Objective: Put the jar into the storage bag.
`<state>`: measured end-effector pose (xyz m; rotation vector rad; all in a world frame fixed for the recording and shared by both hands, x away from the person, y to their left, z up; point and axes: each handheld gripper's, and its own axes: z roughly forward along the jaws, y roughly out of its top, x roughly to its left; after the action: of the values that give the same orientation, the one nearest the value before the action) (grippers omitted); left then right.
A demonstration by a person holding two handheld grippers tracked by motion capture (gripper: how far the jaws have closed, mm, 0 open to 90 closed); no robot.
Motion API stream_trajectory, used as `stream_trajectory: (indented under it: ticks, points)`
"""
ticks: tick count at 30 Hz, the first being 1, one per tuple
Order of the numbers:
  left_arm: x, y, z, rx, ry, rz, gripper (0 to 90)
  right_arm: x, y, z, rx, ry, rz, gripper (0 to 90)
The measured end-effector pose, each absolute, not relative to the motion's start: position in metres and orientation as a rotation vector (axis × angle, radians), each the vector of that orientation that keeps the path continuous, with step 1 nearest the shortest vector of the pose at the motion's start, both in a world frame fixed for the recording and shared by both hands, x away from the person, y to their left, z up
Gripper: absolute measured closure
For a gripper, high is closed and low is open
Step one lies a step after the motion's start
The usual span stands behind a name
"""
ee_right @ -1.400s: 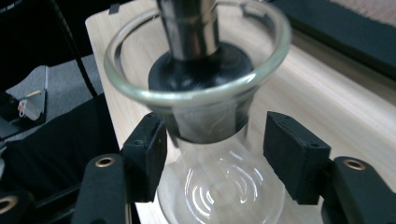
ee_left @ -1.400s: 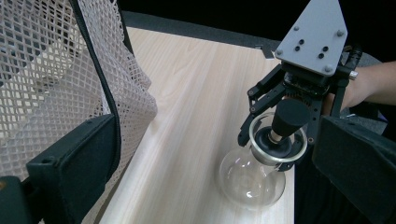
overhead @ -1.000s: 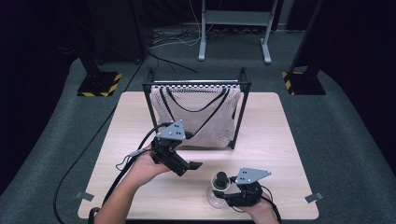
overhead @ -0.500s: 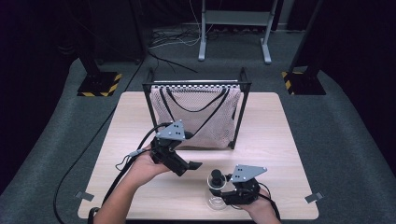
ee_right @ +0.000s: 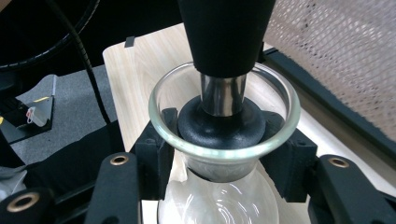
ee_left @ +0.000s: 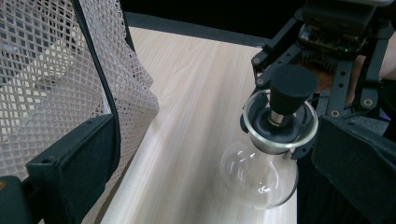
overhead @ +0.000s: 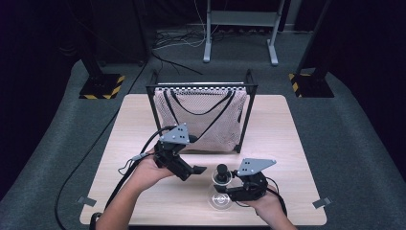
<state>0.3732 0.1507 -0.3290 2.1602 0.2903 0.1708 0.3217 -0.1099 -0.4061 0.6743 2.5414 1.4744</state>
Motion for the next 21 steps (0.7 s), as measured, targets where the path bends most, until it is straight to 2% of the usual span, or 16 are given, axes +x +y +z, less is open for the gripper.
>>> stream_trajectory:
  ticks: [21]
  points:
    - [0.375, 0.153, -0.331, 2.151, 0.289, 0.162, 0.8, 0.342, -0.104, -0.353, 0.709, 2.513, 1.448, 46.0]
